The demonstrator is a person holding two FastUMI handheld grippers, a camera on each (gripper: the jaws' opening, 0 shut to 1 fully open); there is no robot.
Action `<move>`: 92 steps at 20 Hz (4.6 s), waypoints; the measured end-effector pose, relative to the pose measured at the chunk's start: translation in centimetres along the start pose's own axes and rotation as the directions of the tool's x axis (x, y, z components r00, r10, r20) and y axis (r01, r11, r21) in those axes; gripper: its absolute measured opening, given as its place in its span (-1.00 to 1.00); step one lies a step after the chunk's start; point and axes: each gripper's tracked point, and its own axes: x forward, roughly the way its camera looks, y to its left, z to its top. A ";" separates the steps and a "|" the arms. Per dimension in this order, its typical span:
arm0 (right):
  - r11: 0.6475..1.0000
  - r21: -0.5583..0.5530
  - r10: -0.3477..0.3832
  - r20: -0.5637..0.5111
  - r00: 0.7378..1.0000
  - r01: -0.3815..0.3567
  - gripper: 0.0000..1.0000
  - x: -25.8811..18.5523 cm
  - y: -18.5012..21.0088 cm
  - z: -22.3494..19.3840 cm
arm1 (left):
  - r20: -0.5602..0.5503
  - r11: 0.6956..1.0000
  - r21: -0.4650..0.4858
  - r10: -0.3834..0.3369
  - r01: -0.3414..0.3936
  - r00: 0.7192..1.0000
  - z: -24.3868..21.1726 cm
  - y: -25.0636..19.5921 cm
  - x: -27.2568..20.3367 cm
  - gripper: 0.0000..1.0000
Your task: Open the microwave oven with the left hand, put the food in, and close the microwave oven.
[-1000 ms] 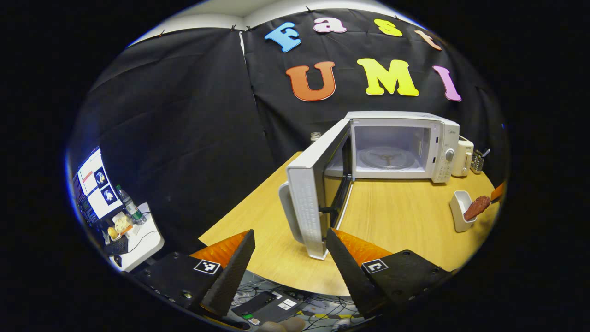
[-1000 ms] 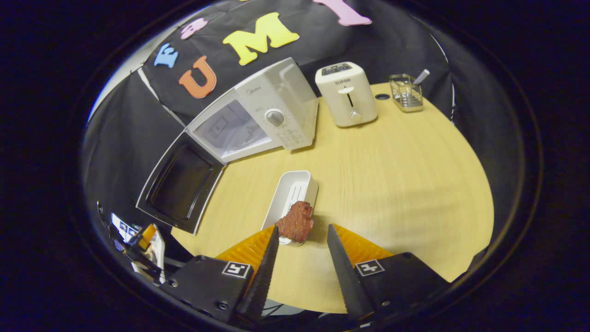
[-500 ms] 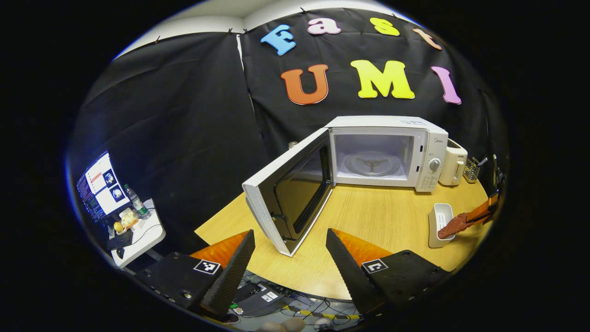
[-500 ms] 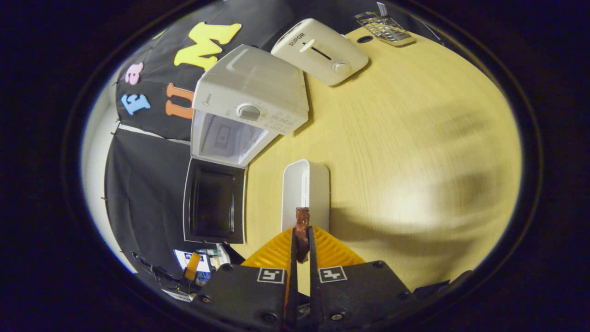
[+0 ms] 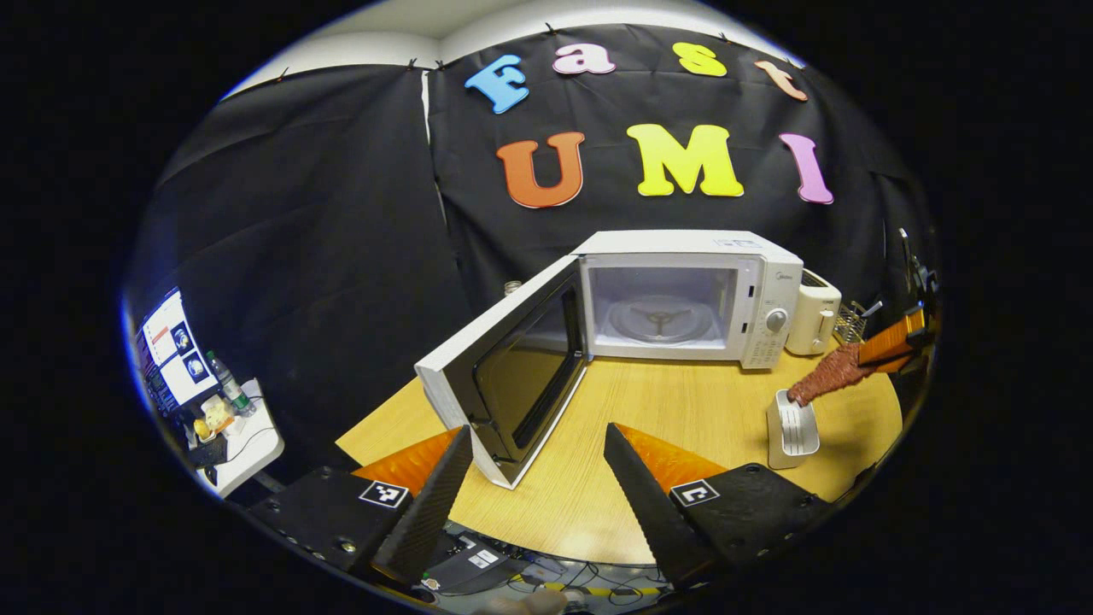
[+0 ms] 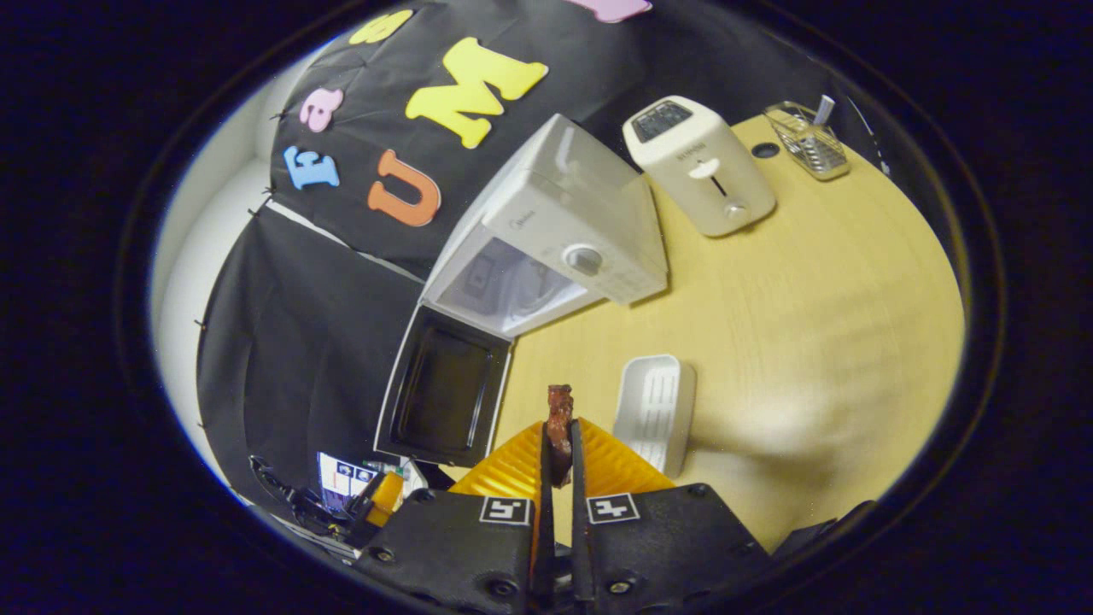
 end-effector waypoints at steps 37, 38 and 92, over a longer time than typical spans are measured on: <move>0.899 0.042 -0.350 0.667 0.658 0.435 -0.47 37.0 2.7 10.6 | 0.013 0.878 0.150 -0.461 0.454 0.887 -1.9 1.3 4.1 0.91; 0.889 0.026 -0.355 0.670 0.652 0.458 -0.37 36.5 2.6 10.7 | 0.012 0.879 0.151 -0.460 0.453 0.888 -1.8 1.3 4.2 0.90; 0.608 -0.233 -0.472 0.663 0.581 0.759 0.98 -14.8 10.9 -0.2 | 0.337 0.959 0.082 -0.281 0.270 0.898 10.9 7.7 5.3 -1.00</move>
